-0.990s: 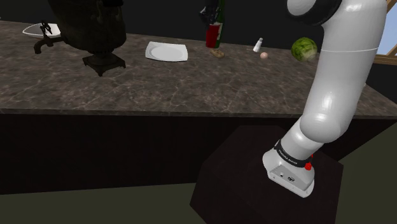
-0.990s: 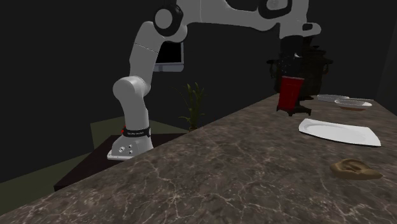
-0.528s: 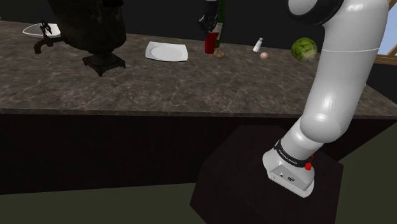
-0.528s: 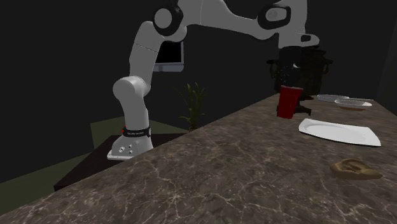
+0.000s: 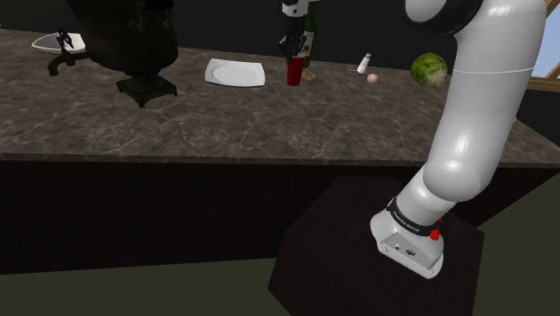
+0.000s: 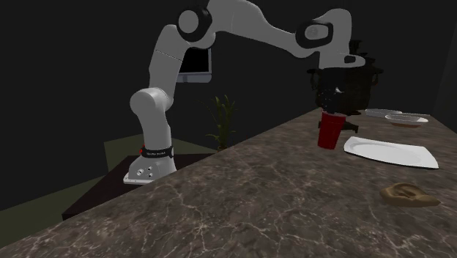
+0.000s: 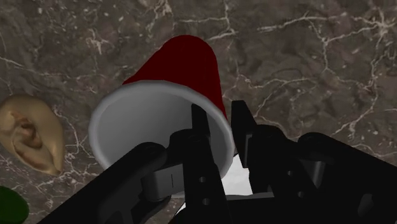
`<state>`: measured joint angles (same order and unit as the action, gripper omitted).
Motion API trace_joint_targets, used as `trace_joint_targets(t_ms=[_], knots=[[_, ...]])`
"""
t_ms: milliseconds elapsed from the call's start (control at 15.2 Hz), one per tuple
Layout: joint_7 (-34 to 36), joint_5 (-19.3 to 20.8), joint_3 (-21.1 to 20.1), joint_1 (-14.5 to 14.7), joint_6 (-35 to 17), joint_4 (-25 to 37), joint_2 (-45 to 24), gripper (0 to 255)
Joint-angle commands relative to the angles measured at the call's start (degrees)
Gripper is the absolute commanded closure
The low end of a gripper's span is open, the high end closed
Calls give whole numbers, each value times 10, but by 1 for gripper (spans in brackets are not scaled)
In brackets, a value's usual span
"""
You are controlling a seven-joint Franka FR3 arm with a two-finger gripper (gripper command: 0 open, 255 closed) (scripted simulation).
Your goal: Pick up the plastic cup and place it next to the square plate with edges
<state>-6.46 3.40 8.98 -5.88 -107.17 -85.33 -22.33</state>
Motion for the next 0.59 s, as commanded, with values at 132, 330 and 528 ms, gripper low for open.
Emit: trace_joint_targets(t_ms=[132, 330, 528], knots=[[2, 0, 0, 0, -28, -24, -4, 255], [4, 0, -1, 0, -49, -39, -9, 255], [5, 0, -1, 0, -69, -54, -15, 255]])
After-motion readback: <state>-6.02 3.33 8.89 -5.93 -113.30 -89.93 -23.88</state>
